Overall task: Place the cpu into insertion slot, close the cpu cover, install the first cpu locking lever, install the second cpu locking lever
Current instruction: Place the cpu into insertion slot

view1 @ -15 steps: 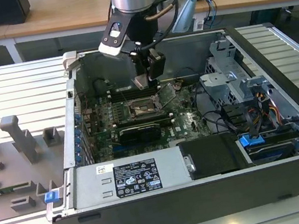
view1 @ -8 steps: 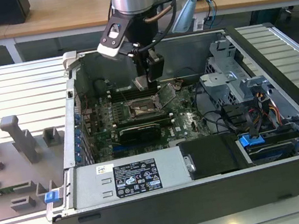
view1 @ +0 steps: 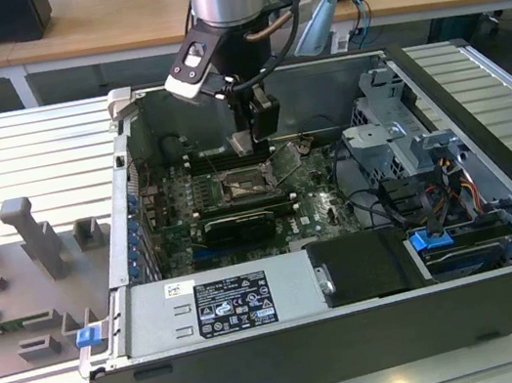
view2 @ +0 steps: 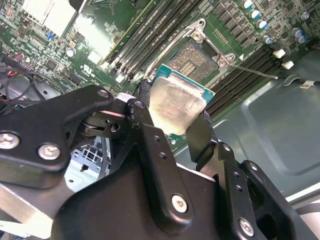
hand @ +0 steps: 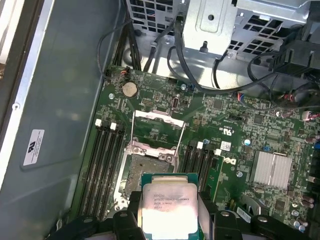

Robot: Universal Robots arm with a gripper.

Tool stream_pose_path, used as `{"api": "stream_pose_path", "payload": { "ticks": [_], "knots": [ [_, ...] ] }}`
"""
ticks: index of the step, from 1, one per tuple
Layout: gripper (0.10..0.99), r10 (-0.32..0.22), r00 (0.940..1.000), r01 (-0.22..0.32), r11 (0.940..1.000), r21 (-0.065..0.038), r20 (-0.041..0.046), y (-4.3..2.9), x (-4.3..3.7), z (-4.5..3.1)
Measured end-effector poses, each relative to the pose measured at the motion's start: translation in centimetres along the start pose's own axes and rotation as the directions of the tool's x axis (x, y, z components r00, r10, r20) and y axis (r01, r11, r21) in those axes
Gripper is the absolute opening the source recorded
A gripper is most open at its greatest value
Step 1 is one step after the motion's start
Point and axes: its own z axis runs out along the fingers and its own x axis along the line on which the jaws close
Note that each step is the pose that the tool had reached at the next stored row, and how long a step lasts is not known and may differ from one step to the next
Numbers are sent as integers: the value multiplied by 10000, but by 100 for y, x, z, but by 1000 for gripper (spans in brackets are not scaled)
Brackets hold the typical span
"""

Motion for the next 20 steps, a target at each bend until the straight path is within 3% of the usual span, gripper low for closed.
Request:
{"api": "stream_pose_path", "payload": {
  "ticks": [20],
  "knots": [
    [533, 1004, 9949, -1004, 9949, -25, 83, -7, -2, 80]
  ]
}}
